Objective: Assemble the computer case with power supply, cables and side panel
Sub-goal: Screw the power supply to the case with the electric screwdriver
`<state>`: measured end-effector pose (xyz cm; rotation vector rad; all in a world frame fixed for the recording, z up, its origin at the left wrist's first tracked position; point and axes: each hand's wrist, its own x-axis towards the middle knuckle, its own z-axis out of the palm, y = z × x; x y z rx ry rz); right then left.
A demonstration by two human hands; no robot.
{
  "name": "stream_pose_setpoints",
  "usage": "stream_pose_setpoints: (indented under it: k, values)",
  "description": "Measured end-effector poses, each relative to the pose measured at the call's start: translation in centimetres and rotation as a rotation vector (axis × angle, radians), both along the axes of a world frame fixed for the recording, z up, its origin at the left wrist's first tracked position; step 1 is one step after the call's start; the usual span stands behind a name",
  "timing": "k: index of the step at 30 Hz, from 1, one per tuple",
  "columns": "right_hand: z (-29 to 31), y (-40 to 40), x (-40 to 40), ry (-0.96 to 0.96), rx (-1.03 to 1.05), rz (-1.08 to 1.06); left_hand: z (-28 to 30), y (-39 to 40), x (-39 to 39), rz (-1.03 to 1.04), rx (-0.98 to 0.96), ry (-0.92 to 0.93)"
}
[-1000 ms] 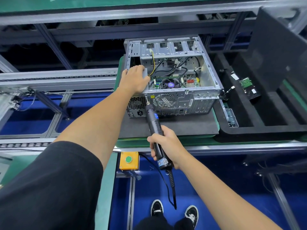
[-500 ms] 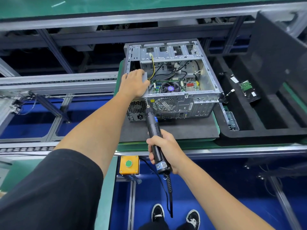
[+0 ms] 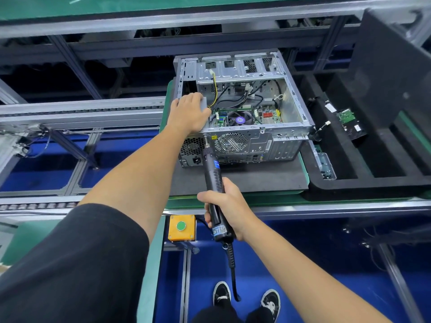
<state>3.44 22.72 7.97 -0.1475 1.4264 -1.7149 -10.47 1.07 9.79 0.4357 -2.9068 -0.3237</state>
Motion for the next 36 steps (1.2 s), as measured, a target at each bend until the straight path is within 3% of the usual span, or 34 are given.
stream_pose_setpoints:
  k: [31,36]
  values:
    - [0.0,-0.4,0.4,-0.005,0.019,-0.006,0.2,0.1,0.2,-0.012,-0.008,0.003]
    - [1.0,-0.1,0.3,-0.176,-0.14,0.032,0.0,0.1,0.2,-0.012,-0.013,0.008]
